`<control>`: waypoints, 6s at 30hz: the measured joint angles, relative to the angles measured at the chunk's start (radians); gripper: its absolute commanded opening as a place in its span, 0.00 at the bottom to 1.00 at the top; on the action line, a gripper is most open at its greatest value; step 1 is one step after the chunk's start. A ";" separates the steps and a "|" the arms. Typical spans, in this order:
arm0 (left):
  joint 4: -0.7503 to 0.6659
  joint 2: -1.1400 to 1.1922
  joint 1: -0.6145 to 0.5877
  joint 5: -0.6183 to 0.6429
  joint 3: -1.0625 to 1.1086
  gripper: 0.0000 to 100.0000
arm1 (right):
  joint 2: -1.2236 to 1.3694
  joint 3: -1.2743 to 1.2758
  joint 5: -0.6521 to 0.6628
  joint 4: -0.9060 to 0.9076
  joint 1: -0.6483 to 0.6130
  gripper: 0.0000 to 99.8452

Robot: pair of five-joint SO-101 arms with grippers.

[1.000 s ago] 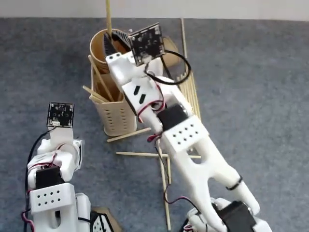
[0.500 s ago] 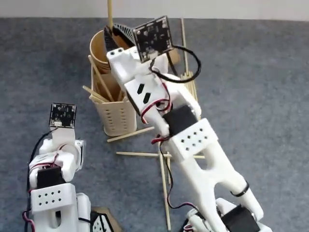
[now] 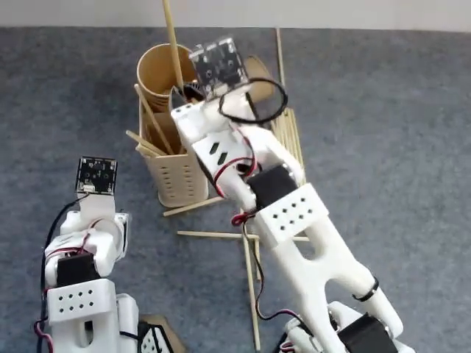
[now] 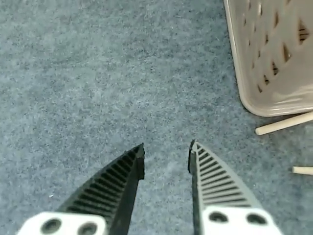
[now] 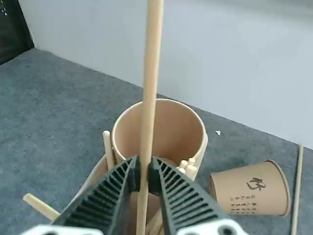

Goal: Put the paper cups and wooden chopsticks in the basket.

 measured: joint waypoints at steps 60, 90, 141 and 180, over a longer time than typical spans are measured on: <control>-0.003 -0.002 0.000 -0.003 0.015 0.16 | 0.683 -0.014 0.308 0.385 0.569 0.00; -0.003 -0.002 0.009 -0.003 0.015 0.16 | -0.247 0.137 0.006 -0.301 0.041 0.00; -0.003 -0.002 0.046 -0.003 0.021 0.16 | 0.373 0.290 0.161 0.279 0.479 0.15; -0.003 -0.002 0.046 -0.003 0.021 0.16 | -0.149 0.104 0.170 0.133 0.342 0.01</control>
